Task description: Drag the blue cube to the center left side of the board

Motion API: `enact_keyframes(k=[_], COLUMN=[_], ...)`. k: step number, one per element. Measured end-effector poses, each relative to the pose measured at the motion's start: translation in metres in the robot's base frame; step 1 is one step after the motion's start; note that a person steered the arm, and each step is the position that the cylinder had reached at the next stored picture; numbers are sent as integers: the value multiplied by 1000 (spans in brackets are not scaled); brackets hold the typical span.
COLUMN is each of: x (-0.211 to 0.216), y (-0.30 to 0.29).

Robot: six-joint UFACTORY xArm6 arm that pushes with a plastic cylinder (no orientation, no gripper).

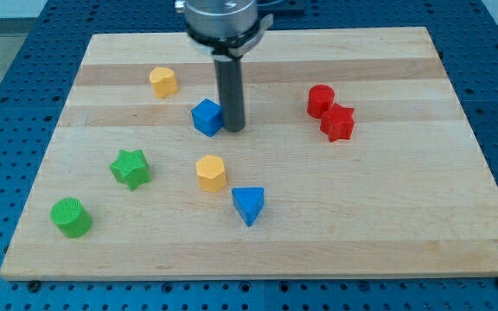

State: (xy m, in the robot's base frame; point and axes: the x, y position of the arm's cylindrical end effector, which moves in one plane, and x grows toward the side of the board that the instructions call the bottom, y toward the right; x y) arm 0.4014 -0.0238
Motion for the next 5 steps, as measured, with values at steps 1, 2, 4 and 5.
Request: enact_keyframes(k=[1,2,4,5], x=[-8,-4,21,42], y=[-30,-129,-130,-197])
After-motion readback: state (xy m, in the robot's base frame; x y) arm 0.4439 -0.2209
